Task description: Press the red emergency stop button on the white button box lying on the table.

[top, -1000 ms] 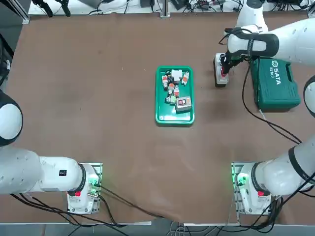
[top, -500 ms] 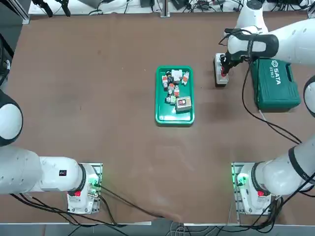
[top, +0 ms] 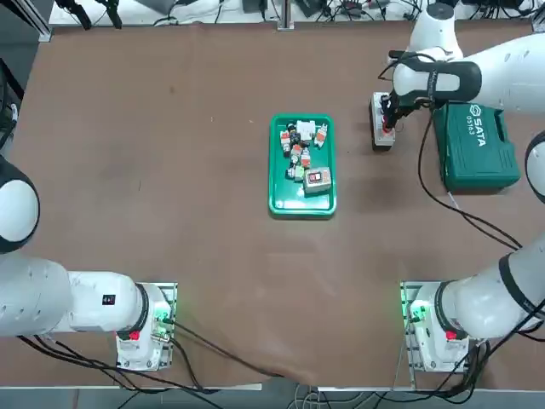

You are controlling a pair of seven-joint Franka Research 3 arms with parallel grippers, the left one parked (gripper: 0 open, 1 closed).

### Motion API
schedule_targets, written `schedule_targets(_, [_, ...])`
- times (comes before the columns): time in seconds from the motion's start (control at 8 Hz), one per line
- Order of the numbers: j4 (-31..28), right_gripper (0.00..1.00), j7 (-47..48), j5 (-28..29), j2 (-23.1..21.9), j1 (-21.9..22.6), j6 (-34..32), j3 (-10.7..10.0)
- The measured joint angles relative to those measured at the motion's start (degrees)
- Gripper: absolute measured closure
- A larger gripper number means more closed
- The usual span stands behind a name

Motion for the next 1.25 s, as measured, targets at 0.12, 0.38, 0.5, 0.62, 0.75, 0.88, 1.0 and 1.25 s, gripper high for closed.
schedule_targets(0.12, [-0.12, 0.98, 0.00, 0.00, -0.02, 0.02, 0.36, 0.01])
schedule_targets(0.38, [-0.49, 0.98, 0.00, 0.00, -0.03, 0.03, 1.64, 0.01])
schedule_targets(0.5, [-0.53, 0.98, 0.00, 0.00, -0.03, 0.03, 1.81, 0.01])
schedule_targets(0.62, [-0.53, 0.98, 0.00, 0.00, -0.03, 0.03, 1.82, 0.01])
schedule_targets(0.75, [-0.53, 0.98, 0.00, 0.00, -0.03, 0.03, 1.82, 0.01])
schedule_targets(0.88, [-0.54, 0.98, 0.00, 0.00, -0.03, 0.03, 1.82, 0.01])
schedule_targets(1.0, [-0.54, 0.98, 0.00, 0.00, -0.03, 0.03, 1.82, 0.01])
schedule_targets(1.25, [-0.64, 0.98, 0.00, 0.00, -0.03, 0.03, 1.97, 0.01])
